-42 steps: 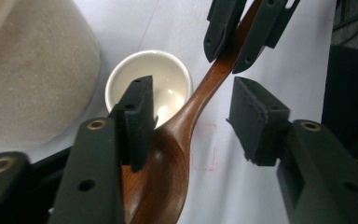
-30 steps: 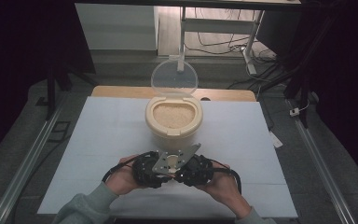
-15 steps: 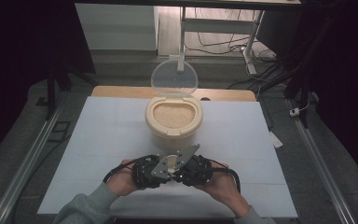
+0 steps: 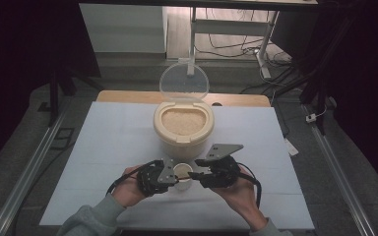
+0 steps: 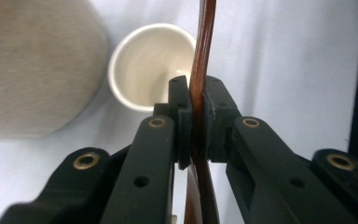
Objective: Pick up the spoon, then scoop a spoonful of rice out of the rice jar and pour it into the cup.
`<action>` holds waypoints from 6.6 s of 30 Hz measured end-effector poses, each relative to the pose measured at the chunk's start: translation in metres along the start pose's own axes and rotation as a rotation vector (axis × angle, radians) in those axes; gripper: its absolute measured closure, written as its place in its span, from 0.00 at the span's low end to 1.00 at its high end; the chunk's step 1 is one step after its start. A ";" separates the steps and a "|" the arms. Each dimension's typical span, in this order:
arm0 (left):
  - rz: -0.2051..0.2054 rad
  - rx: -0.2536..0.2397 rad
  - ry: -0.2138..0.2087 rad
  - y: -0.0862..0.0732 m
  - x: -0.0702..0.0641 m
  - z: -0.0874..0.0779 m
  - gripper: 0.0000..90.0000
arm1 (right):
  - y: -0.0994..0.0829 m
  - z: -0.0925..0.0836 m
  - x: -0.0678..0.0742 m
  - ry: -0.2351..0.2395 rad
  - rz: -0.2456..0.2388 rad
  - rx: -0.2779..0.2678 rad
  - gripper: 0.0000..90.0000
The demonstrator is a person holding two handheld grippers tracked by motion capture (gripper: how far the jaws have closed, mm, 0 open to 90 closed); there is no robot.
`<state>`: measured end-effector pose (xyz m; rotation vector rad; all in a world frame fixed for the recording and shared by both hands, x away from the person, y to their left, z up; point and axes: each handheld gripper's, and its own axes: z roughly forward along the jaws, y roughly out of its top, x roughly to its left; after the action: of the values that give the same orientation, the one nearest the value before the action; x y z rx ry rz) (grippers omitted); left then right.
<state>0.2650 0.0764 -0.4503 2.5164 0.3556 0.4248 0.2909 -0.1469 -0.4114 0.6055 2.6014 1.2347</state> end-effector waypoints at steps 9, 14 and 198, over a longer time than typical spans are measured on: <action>-0.044 -0.055 0.097 -0.002 -0.001 -0.006 0.92 | -0.022 -0.014 -0.006 -0.109 0.241 -0.043 0.45; -0.048 -0.080 0.169 0.000 -0.006 -0.006 0.92 | -0.034 -0.011 -0.006 -0.066 0.377 -0.064 0.44; -0.549 -0.159 0.126 -0.142 0.023 -0.030 0.31 | 0.041 -0.040 -0.126 -0.281 0.474 -0.607 0.93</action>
<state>0.2516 0.2134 -0.5011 2.1255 0.9874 0.3702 0.4010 -0.2071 -0.3538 1.1850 1.7644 1.8054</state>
